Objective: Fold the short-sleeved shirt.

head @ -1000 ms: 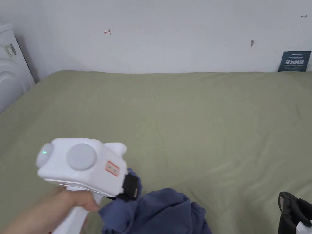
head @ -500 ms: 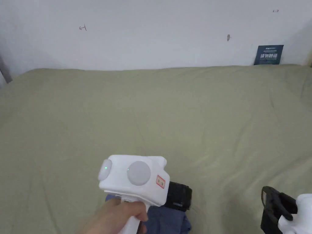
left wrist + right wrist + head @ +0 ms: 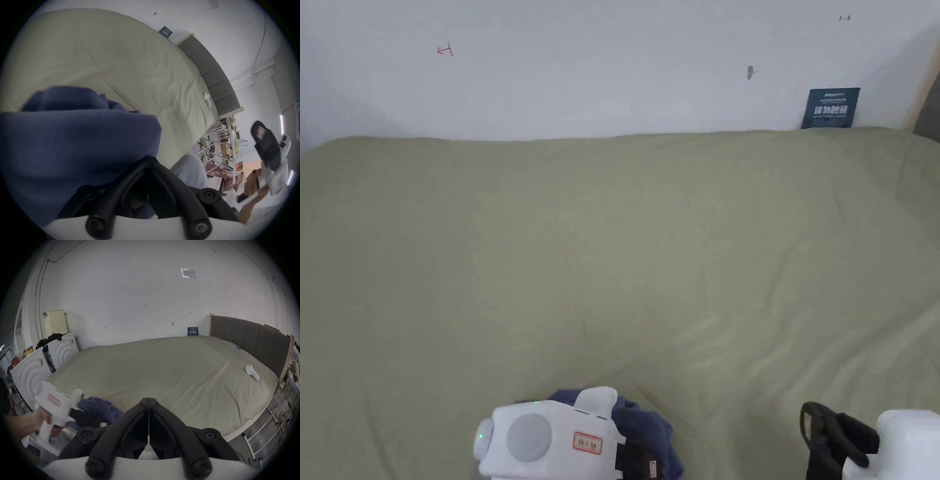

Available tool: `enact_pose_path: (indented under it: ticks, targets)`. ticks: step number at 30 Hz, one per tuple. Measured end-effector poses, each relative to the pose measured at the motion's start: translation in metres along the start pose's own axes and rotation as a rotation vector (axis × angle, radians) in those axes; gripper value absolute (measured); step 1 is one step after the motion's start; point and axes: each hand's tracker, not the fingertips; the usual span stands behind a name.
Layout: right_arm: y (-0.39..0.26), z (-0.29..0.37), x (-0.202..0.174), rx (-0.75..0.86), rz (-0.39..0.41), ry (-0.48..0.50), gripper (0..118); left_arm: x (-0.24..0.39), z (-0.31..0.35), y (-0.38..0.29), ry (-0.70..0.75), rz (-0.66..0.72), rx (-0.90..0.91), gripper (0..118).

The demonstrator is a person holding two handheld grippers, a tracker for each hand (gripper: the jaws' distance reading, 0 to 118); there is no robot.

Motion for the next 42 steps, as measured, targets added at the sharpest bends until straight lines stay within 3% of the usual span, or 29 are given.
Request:
enact_pose_path:
  ticks: [4, 7, 13, 20, 22, 25, 28, 30, 31, 32, 34, 38, 42]
  targets:
    - [-0.011, -0.006, -0.002, -0.083, 0.001, 0.062, 3, -0.005, 0.004, 0.009, -0.067, 0.104, 0.030, 0]
    - [-0.017, -0.019, -0.012, -0.134, 0.018, 0.106, 3, 0.006, 0.034, 0.010, -0.023, 0.007, 0.064, 0]
    - [-0.023, -0.073, -0.044, -0.273, -0.046, 0.373, 3, -0.003, 0.131, 0.008, 0.042, 0.005, 0.207, 0]
    - [-0.056, -0.169, -0.062, -0.523, -0.333, 0.828, 3, -0.069, 0.187, -0.006, 0.182, 0.069, 0.241, 0]
    - [-0.070, -0.189, -0.059, -0.547, -0.389, 0.888, 3, -0.087, 0.190, -0.007, 0.185, 0.102, 0.232, 0]
    - [-0.093, -0.214, -0.045, -0.638, -0.457, 0.870, 3, -0.113, 0.188, -0.006, 0.190, 0.109, 0.221, 0]
    - [-0.108, -0.225, -0.027, -0.665, -0.638, 0.952, 2, -0.110, 0.188, -0.008, 0.168, 0.136, 0.194, 2]
    - [-0.106, -0.225, -0.024, -0.661, -0.616, 0.949, 2, -0.115, 0.184, -0.008, 0.105, 0.138, 0.180, 4]
    - [-0.106, -0.224, -0.024, -0.658, -0.609, 0.953, 2, -0.118, 0.182, -0.008, 0.054, 0.115, 0.162, 14]
    - [-0.105, -0.221, -0.025, -0.658, -0.599, 0.956, 2, -0.119, 0.178, -0.008, -0.007, 0.098, 0.147, 37]
    - [-0.105, -0.220, -0.023, -0.658, -0.597, 0.954, 2, -0.120, 0.163, -0.008, -0.084, 0.088, 0.114, 114]
    - [-0.107, -0.218, -0.017, -0.652, -0.632, 0.950, 2, -0.128, 0.130, -0.001, -0.124, 0.126, 0.049, 118]
    - [-0.110, -0.215, -0.012, -0.646, -0.662, 0.938, 2, -0.132, 0.099, 0.003, -0.267, 0.140, 0.038, 118]
